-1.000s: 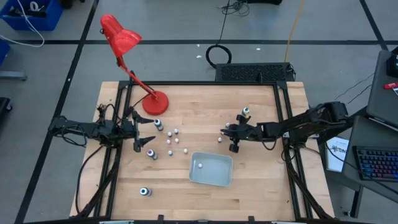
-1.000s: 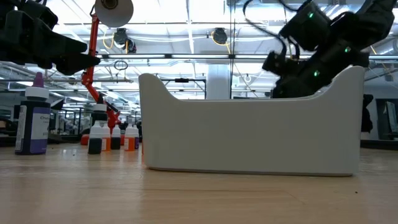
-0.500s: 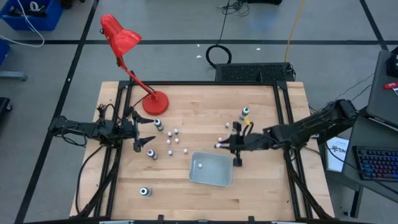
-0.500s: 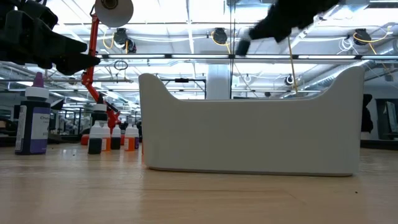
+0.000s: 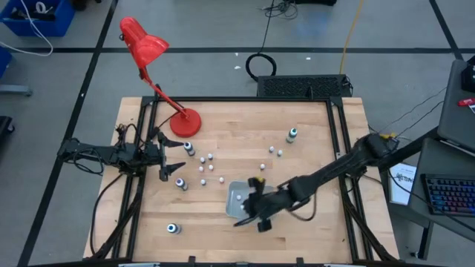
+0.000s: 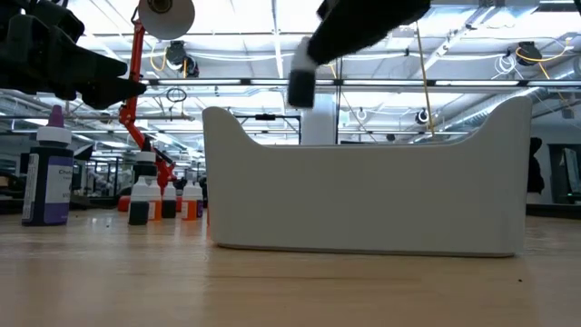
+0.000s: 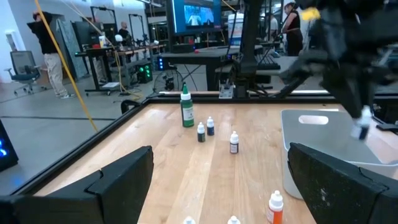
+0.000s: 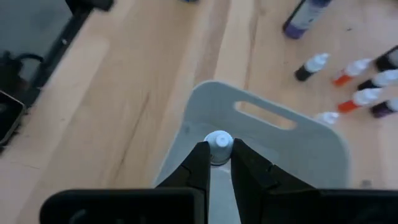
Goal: Pick & Place food coloring
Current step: Put the small purple food coloring bottle into the gray bin
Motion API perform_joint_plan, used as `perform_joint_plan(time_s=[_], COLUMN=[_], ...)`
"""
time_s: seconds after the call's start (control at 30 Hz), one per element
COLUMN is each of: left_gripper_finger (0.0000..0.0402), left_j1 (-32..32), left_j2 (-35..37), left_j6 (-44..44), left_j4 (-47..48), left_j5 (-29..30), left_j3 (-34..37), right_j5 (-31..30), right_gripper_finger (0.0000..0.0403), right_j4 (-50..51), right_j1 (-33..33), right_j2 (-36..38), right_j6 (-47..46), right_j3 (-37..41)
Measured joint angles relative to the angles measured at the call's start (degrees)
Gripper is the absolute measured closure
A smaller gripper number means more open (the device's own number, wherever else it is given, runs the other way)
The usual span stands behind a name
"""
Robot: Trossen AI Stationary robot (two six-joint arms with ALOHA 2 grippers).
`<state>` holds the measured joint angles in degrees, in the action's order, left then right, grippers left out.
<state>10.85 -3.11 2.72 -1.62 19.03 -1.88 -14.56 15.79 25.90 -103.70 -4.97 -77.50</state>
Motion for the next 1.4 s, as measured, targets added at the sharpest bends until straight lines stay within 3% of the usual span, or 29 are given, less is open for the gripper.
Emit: perform_joint_plan(time_s=[0.63,1.4], left_gripper_finger=[0.0036,0.0036], left_j1=[0.0,0.0], left_j2=[0.0,0.0], left_j6=[0.0,0.0], left_j4=[0.1,0.1], left_j5=[0.0,0.0], left_j3=[0.0,0.0], right_j5=[1.4,2.9], right_gripper_finger=[0.0372,0.0372], right_j4=[-5.2,-4.8], right_j1=[-0.9,-1.5], right_j2=[-9.6,-9.6], right_j6=[-1.8,-4.4], right_j3=[-0.5,1.5])
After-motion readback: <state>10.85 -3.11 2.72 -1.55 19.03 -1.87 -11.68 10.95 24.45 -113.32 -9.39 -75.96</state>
